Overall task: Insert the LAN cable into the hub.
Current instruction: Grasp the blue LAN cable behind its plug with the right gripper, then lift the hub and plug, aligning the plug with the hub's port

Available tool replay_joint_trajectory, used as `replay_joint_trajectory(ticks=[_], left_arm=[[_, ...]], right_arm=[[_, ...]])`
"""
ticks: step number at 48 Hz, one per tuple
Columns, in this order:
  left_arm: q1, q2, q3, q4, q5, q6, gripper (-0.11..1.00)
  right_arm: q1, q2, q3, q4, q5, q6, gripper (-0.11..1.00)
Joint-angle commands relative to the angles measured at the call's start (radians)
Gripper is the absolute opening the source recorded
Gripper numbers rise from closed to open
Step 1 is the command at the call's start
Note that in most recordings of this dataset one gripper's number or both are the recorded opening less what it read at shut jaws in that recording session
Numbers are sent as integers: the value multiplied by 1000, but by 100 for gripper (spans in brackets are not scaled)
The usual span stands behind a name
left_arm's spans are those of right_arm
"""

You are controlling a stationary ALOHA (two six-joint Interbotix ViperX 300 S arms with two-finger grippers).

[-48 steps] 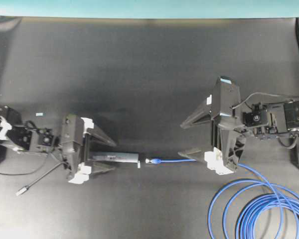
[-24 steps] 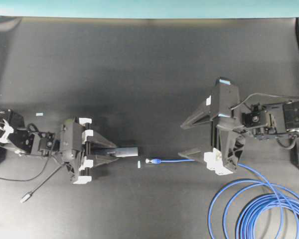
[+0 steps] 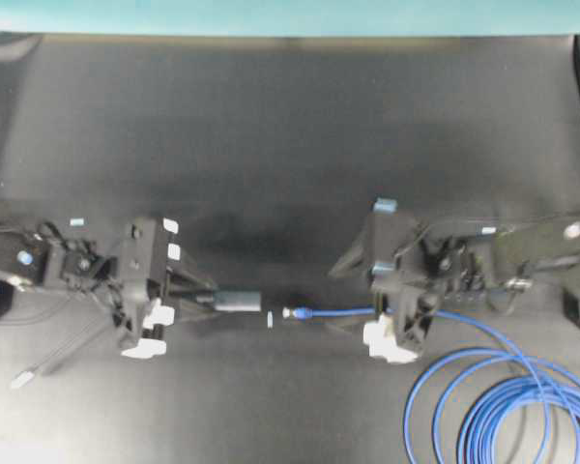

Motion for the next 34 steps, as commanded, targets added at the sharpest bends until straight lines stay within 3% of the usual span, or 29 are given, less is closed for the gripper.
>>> replay_joint_trajectory(ticks=[1, 8, 24, 34], left_arm=[[0, -55, -32, 3, 87, -2, 28], [0, -100, -55, 3, 172, -2, 28], [-5, -95, -58, 3, 176, -34, 28], [-5, -95, -57, 3, 176, -51, 28]], right_arm=[[8, 48, -8, -2, -51, -12, 82], [14, 114, -18, -2, -101, -12, 82], [11, 212, -61, -2, -127, -66, 81], [9, 245, -84, -2, -129, -66, 77]])
